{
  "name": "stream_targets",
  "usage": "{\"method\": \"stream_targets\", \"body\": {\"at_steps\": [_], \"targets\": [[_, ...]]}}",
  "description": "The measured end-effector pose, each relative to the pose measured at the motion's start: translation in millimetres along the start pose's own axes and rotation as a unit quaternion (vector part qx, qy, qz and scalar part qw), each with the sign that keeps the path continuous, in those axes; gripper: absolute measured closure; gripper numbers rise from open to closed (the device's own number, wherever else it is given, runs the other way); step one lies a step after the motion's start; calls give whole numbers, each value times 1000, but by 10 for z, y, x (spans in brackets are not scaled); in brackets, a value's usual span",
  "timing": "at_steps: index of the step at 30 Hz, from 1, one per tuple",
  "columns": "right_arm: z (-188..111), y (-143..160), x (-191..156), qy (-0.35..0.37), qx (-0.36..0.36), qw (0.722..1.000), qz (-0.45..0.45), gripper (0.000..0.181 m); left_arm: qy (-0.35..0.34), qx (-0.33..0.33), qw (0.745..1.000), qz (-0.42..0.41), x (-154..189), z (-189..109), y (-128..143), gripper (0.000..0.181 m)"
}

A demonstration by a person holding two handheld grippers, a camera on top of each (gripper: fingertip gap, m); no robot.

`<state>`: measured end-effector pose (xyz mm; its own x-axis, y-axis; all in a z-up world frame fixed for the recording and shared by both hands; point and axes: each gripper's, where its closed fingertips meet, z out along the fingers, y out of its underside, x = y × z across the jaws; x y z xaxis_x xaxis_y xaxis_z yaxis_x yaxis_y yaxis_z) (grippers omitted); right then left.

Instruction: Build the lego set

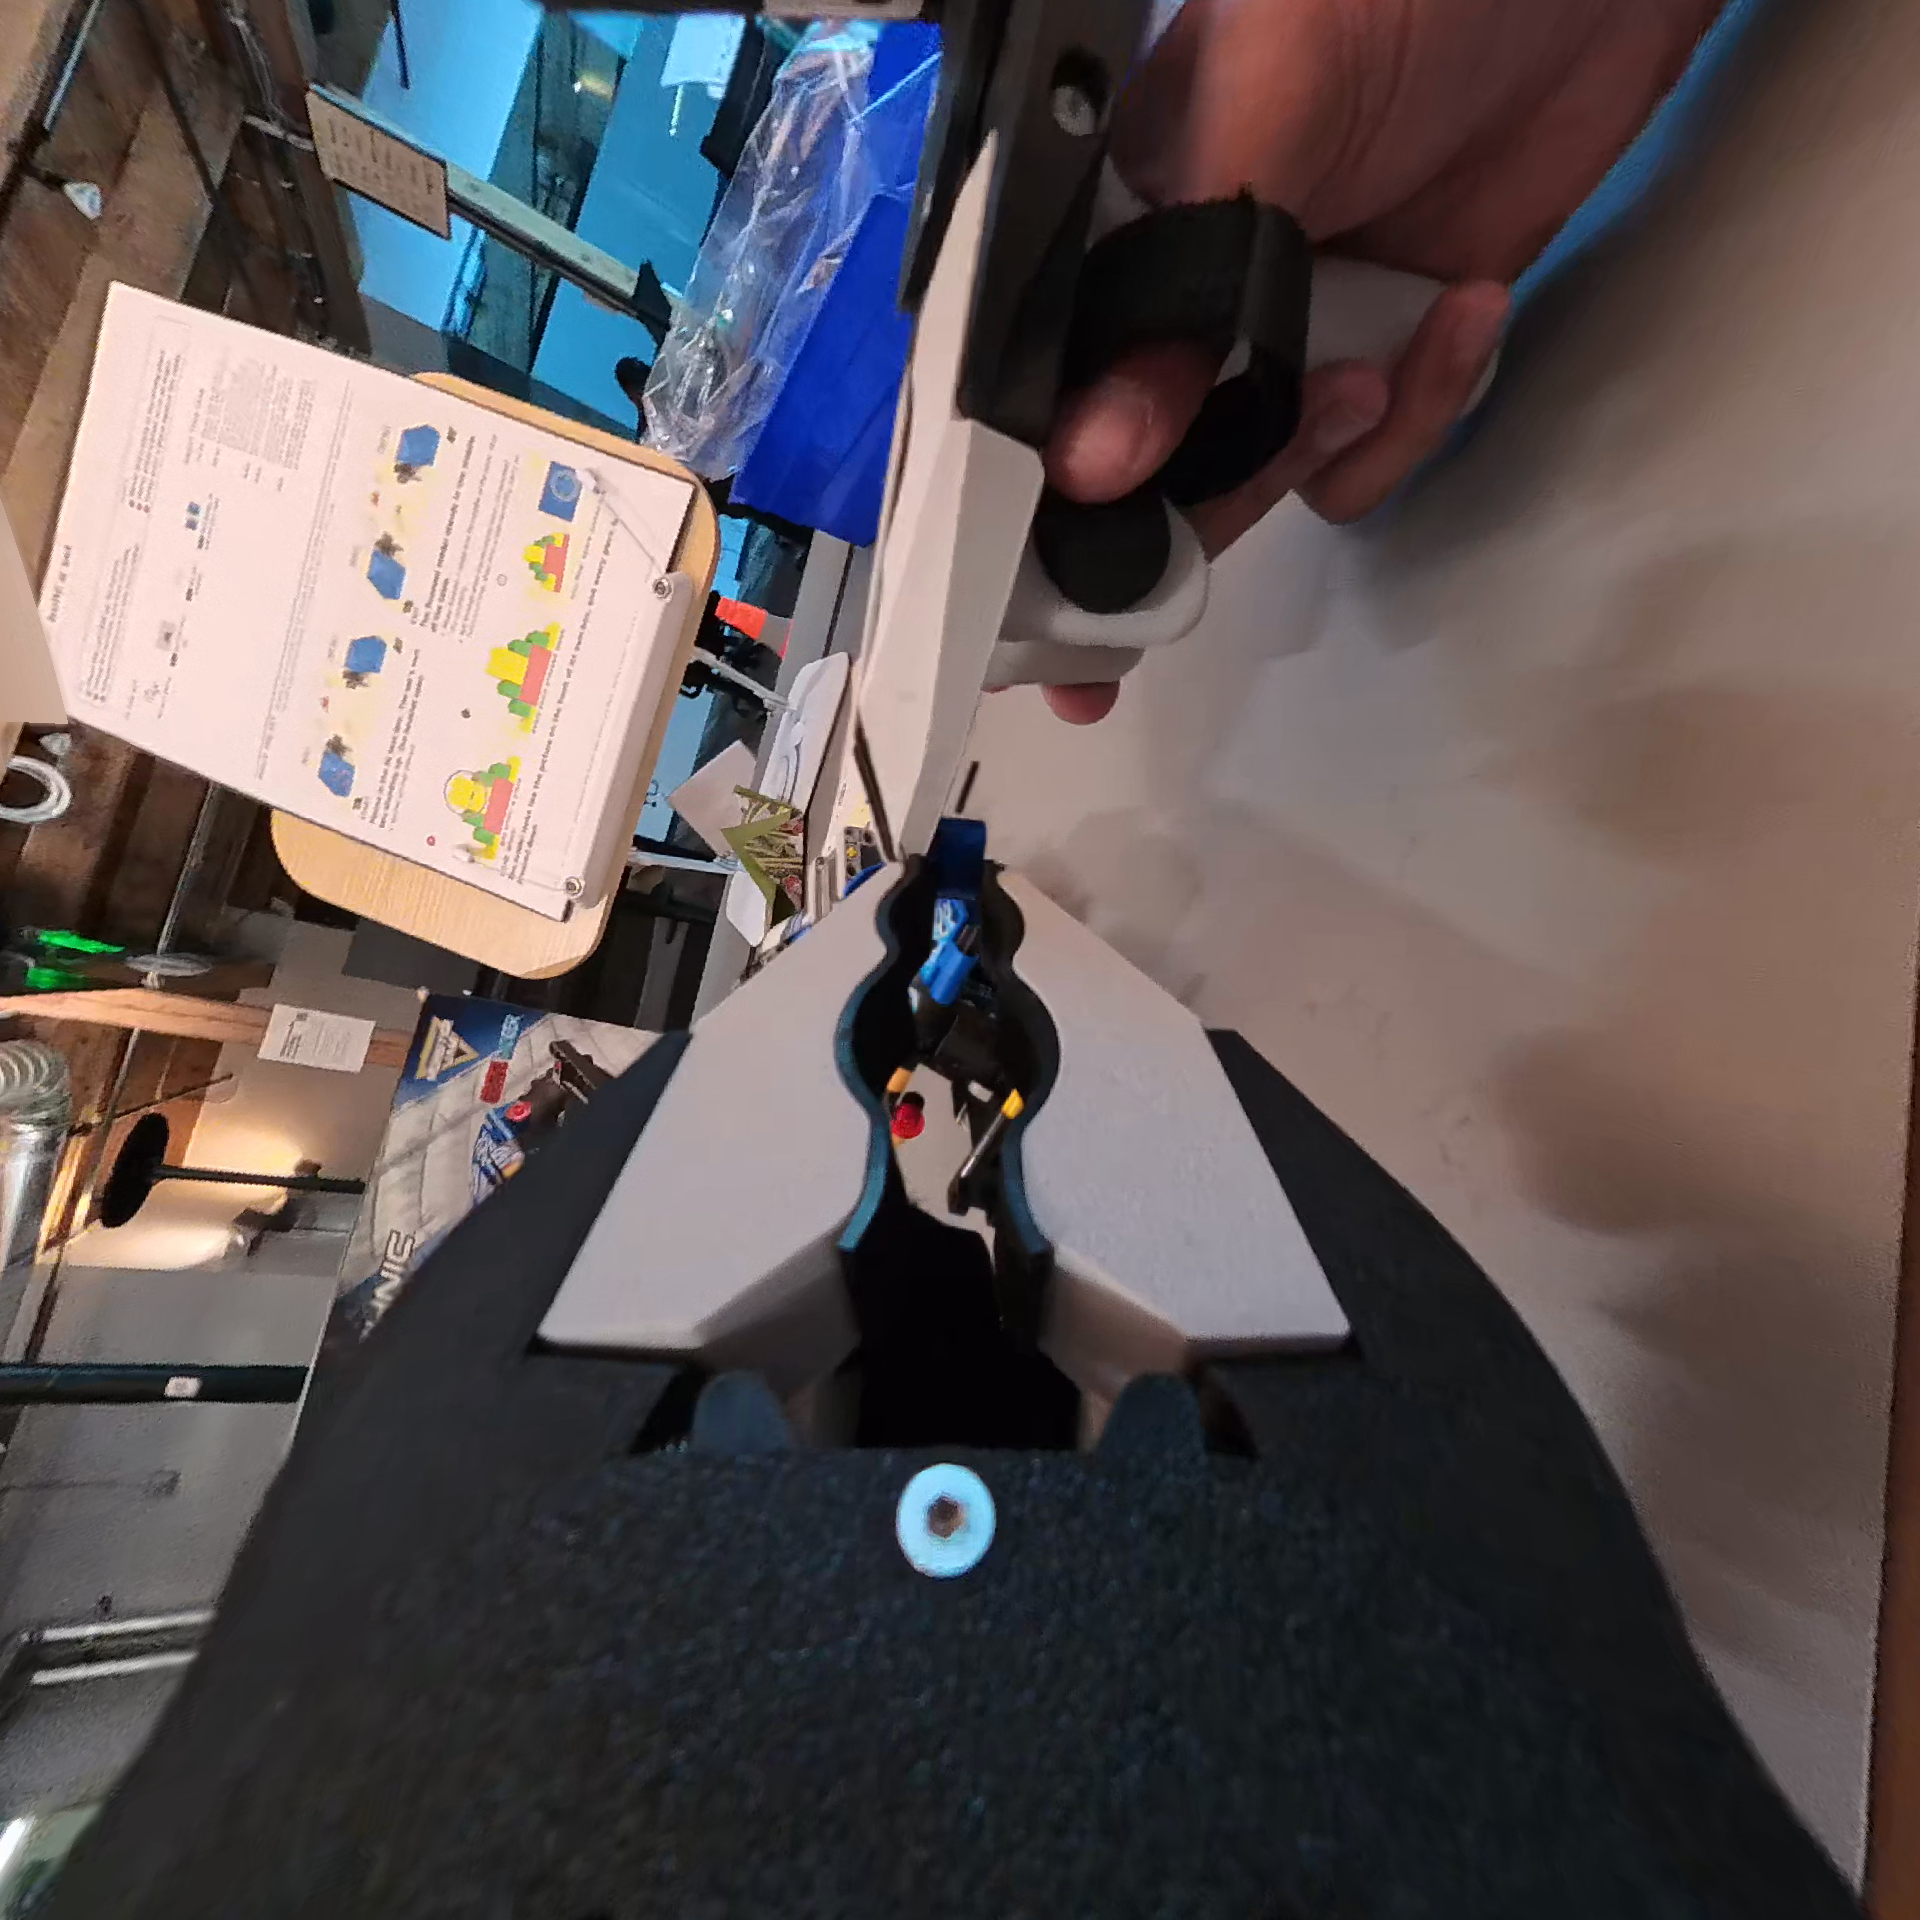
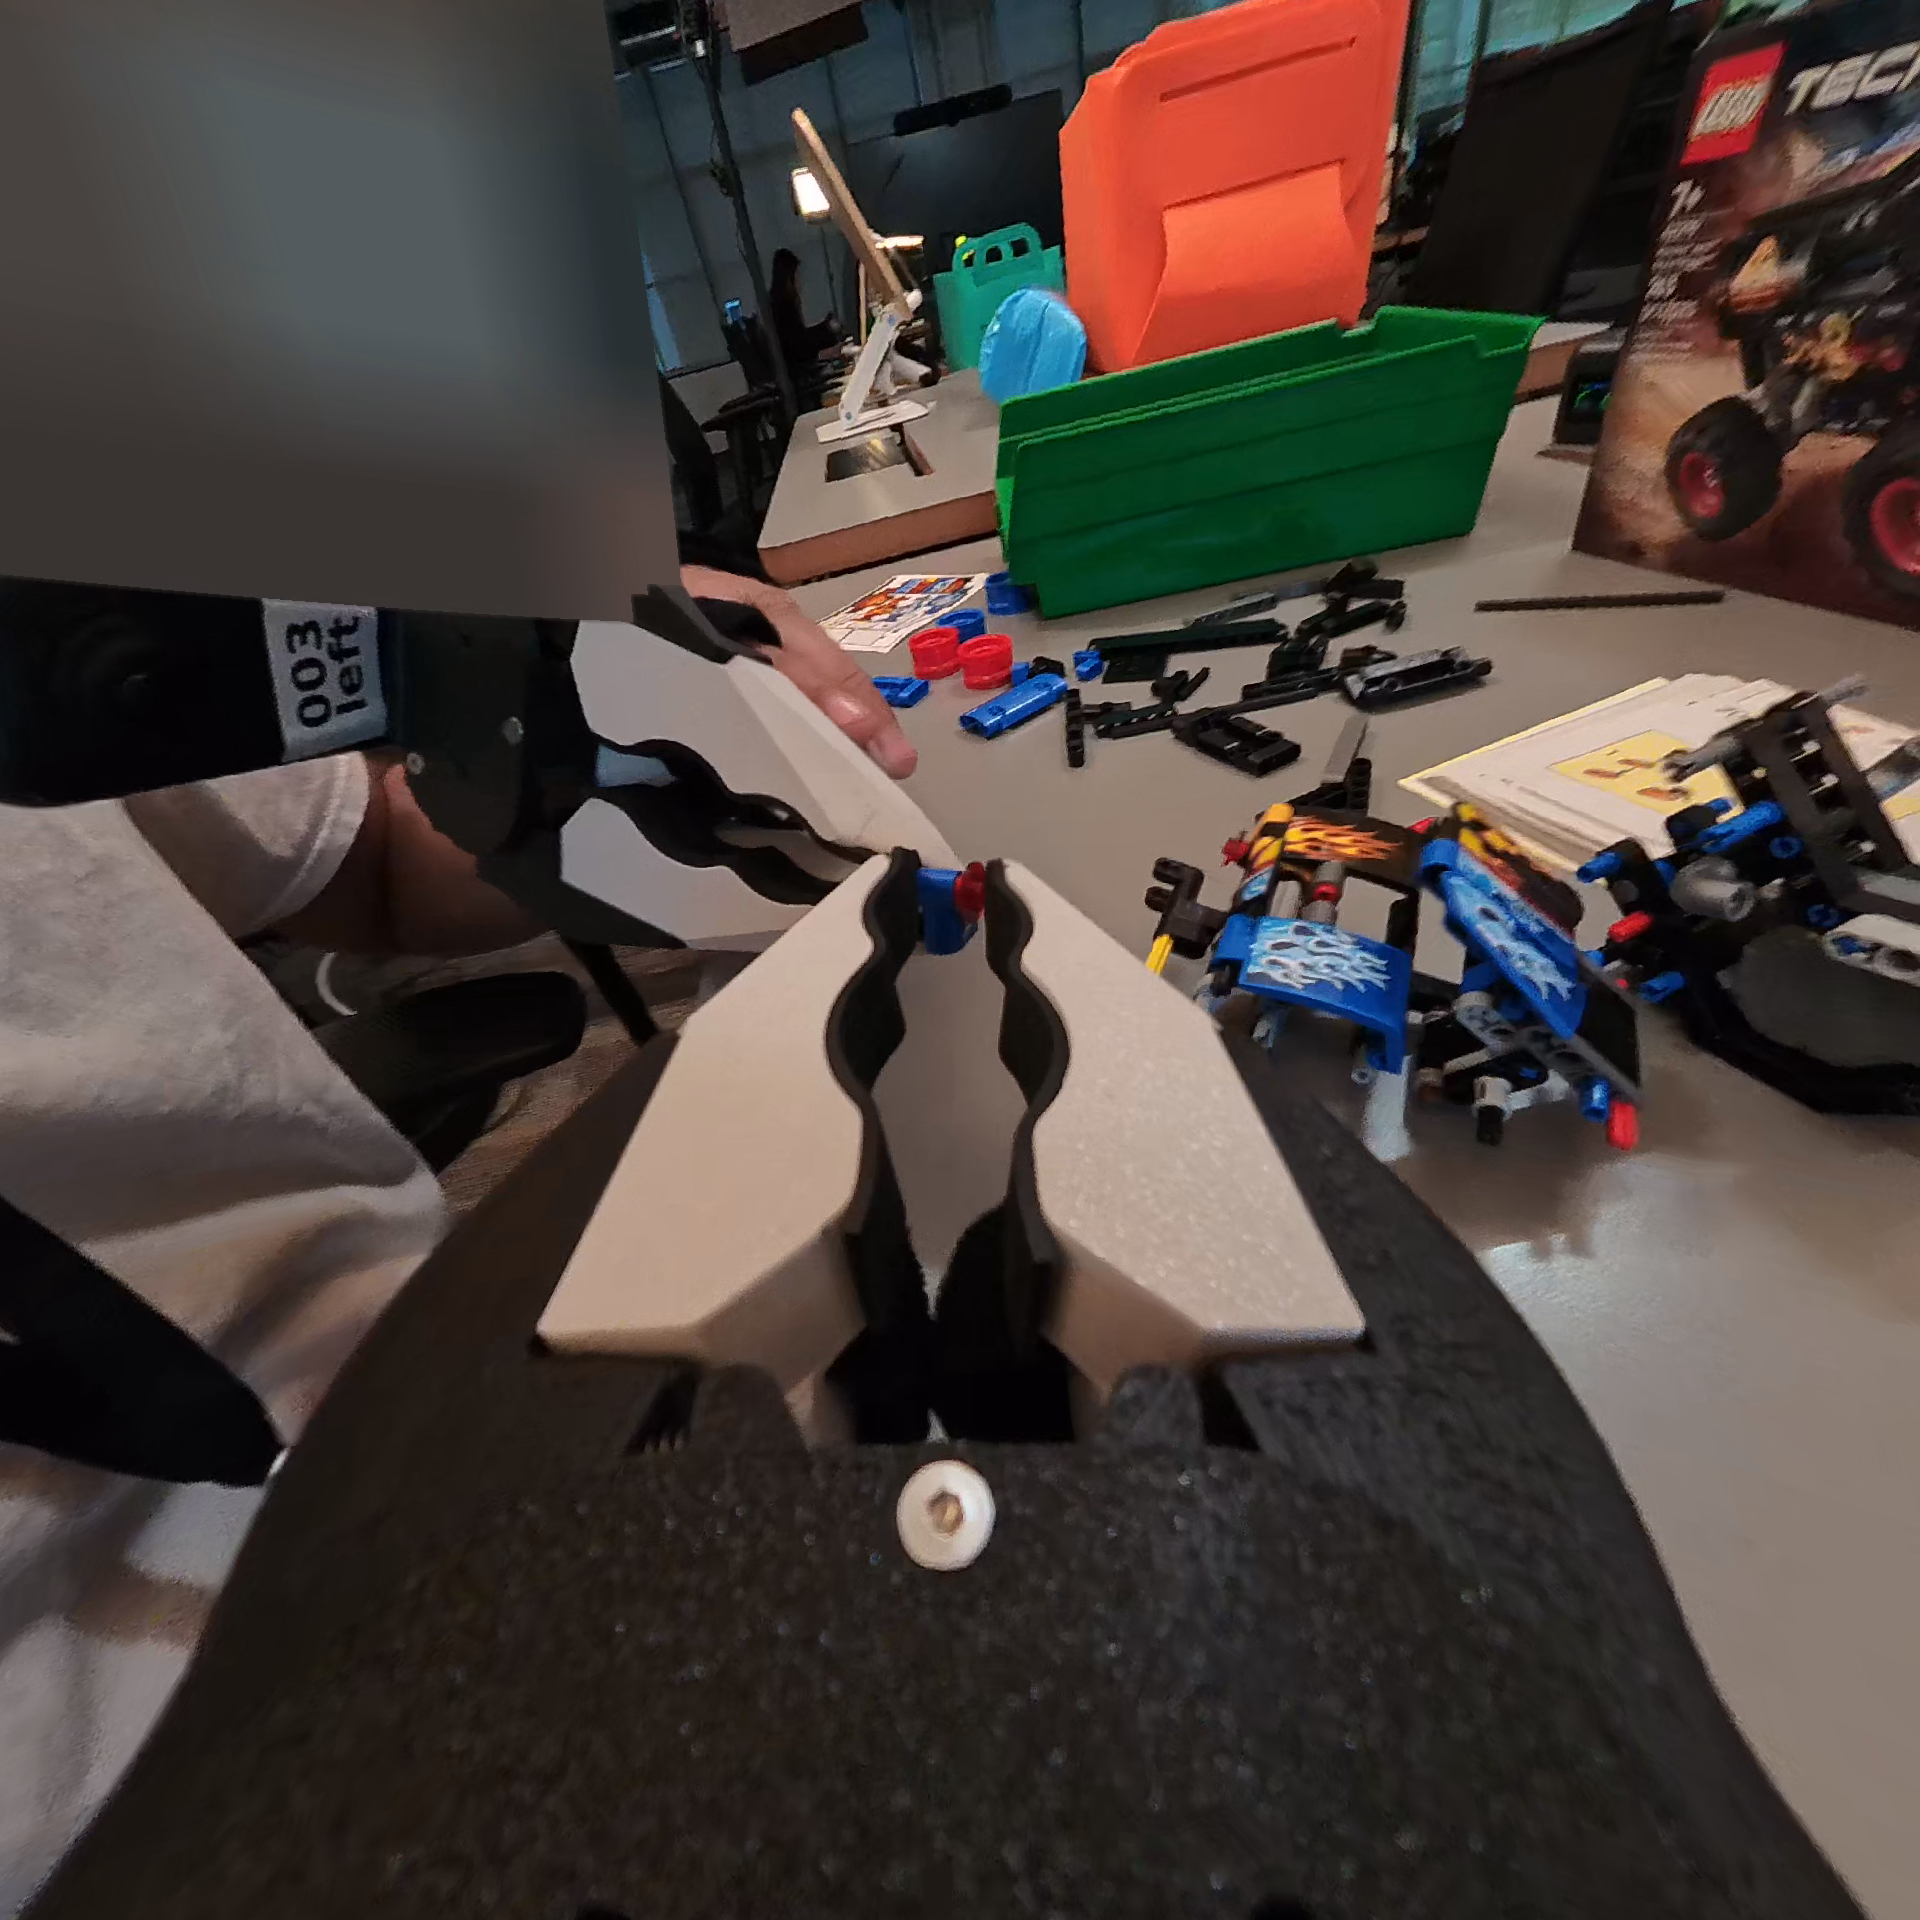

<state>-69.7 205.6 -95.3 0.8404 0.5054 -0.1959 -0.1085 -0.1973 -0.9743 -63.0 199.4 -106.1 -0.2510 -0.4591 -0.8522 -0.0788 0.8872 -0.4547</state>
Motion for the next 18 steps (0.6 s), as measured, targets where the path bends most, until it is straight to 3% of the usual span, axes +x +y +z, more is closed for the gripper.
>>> {"method": "stream_targets", "body": {"at_steps": [7, 10, 14, 18], "targets": [[23, -17, 83, 24, 4, 1000, 18, 168, -19, 5, 999, -43, -34, 52, 52, 175], [5, -14, 114, 28, 1, 999, 15, 155, -35, -5, 999, -41, -58, 75, 102, 175], [19, 41, 159, 75, -20, 996, -53, 164, -24, -10, 998, -49, -26, 95, 127, 176], [22, 61, 167, 77, -24, 995, -53, 169, -18, -11, 999, -47, -11, 88, 112, 176]]}}
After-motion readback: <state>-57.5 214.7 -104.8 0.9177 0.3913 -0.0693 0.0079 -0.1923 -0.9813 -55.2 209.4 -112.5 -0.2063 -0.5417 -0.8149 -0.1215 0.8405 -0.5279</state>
